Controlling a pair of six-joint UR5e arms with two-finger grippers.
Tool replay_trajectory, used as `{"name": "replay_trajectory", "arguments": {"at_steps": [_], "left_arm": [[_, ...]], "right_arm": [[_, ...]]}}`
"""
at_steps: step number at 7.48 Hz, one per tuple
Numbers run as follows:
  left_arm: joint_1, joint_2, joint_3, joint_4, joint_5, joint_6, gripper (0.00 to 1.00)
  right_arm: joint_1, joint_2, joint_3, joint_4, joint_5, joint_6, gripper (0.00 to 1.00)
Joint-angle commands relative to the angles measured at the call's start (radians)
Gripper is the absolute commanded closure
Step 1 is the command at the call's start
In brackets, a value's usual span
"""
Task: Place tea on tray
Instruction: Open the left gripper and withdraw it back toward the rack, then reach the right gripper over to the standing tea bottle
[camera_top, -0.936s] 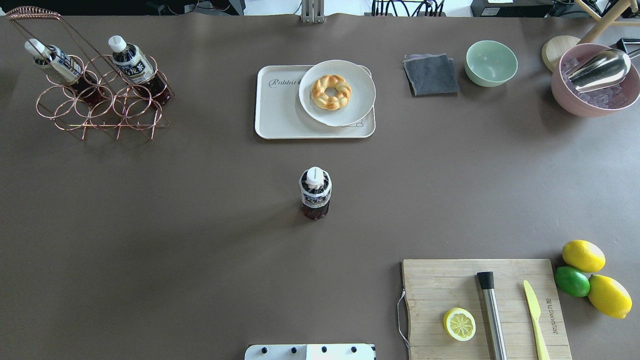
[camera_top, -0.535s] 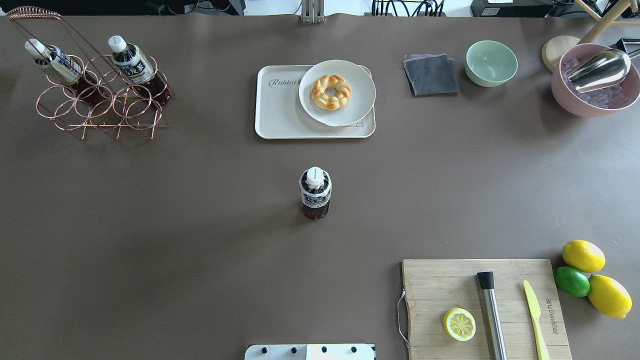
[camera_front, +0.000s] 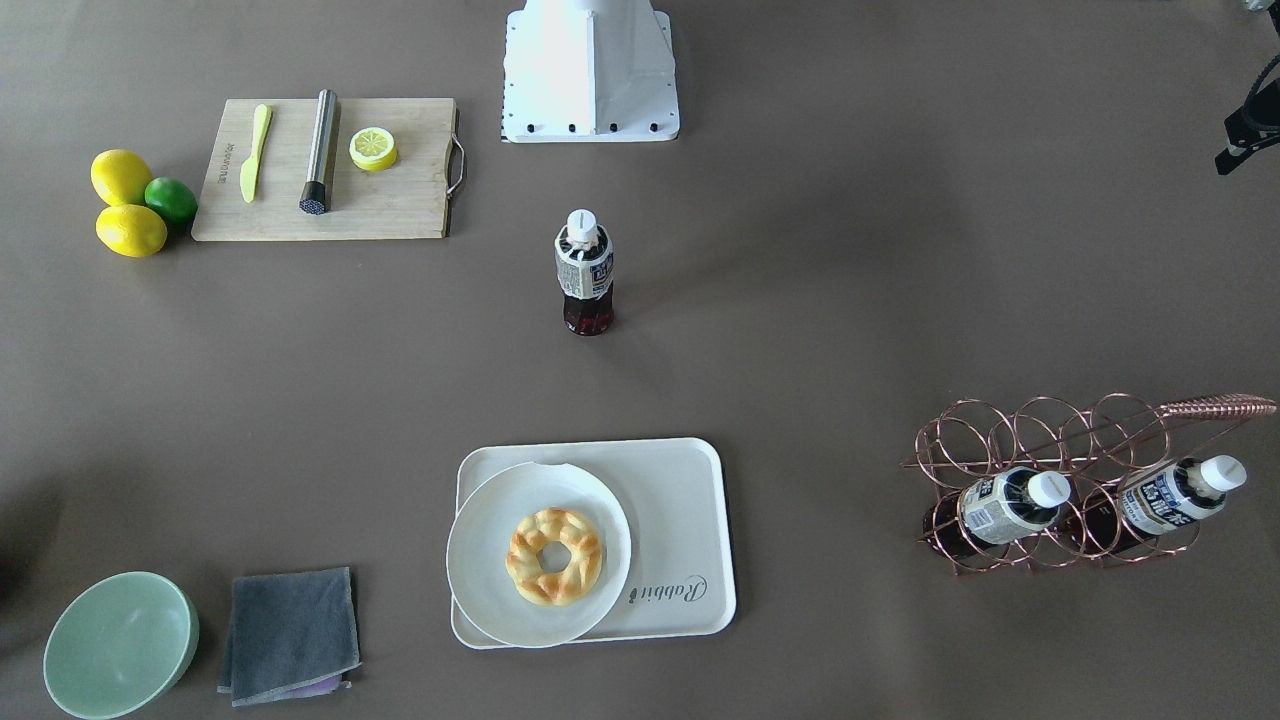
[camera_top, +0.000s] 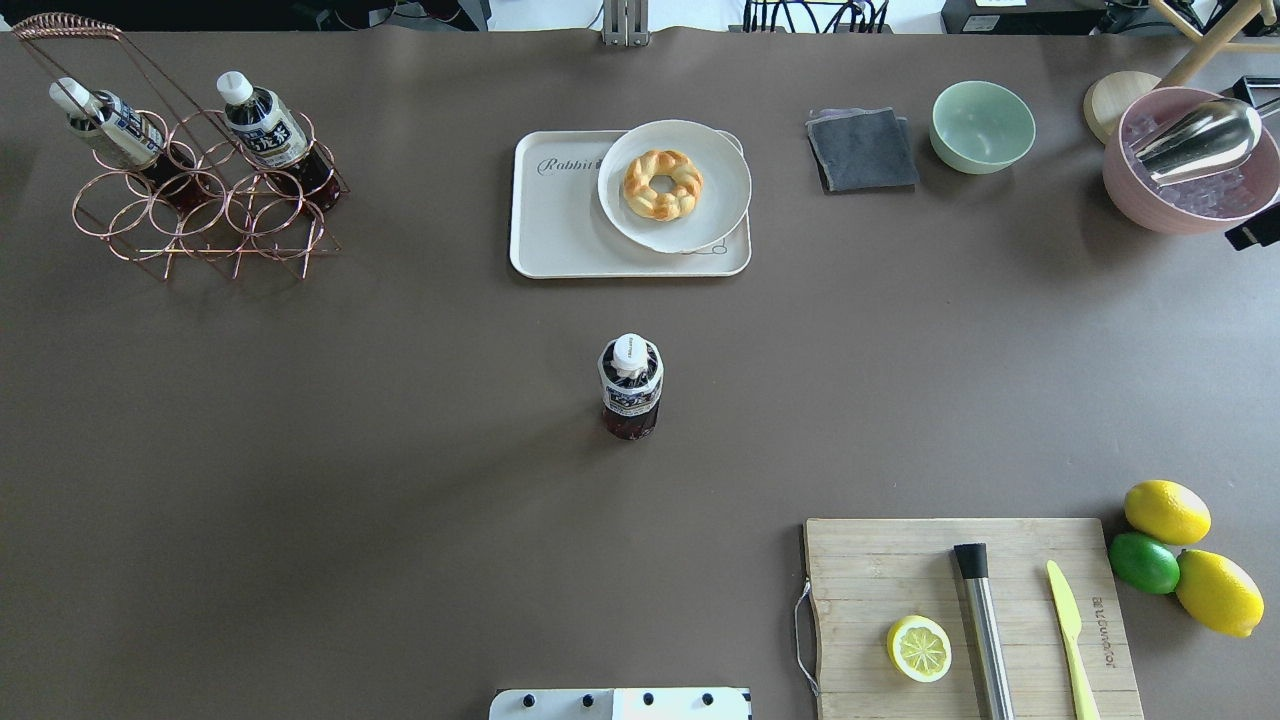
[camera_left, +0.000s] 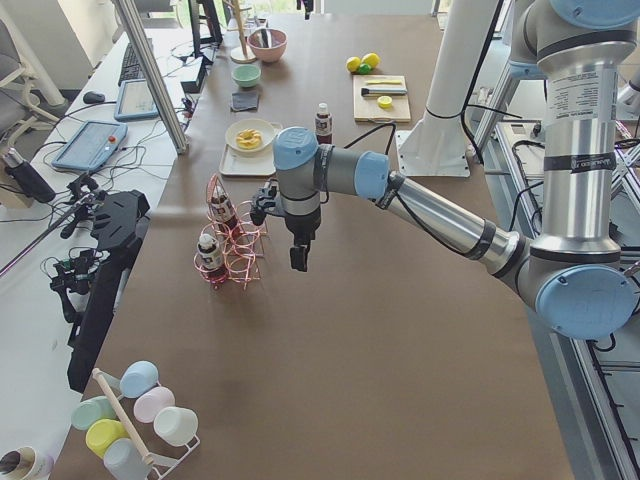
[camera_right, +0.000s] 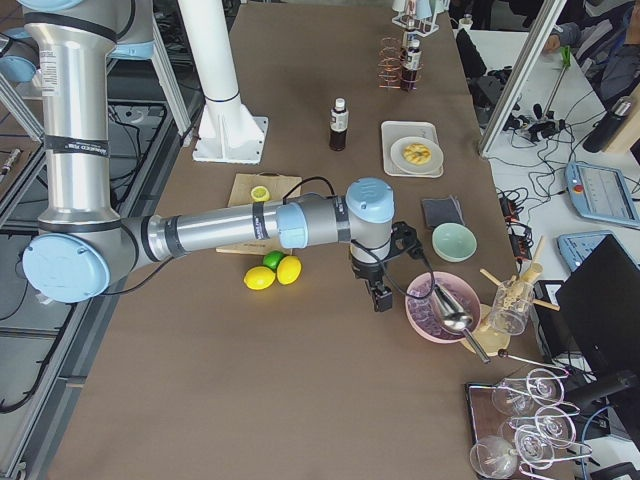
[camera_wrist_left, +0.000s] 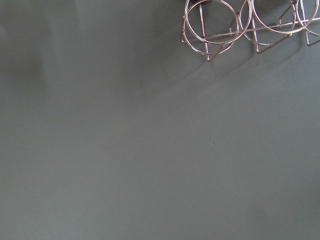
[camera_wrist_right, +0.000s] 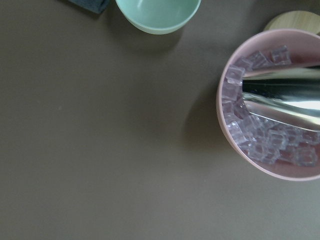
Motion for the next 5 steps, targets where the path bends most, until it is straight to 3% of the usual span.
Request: {"name": "replay_trajectory", "arguments": {"at_steps": [1,2,5], "left_arm": [[0.000,-0.008,0.010,-0.001,0.000,0.000,0.03],[0.000,-0.008,0.010,-0.002,0.000,0.000,0.03],[0.000,-0.011,0.007,-0.005,0.000,0.001,0.03]], "right_arm": [[-0.151,0.082,0.070,-0.003,0.049,0.228,0.00],[-0.237,0.096,0.146,-0.002,0.039,0.489,0.00],[-0.442,0.221,0.231,-0.005,-0.022,0.894,0.00]]}}
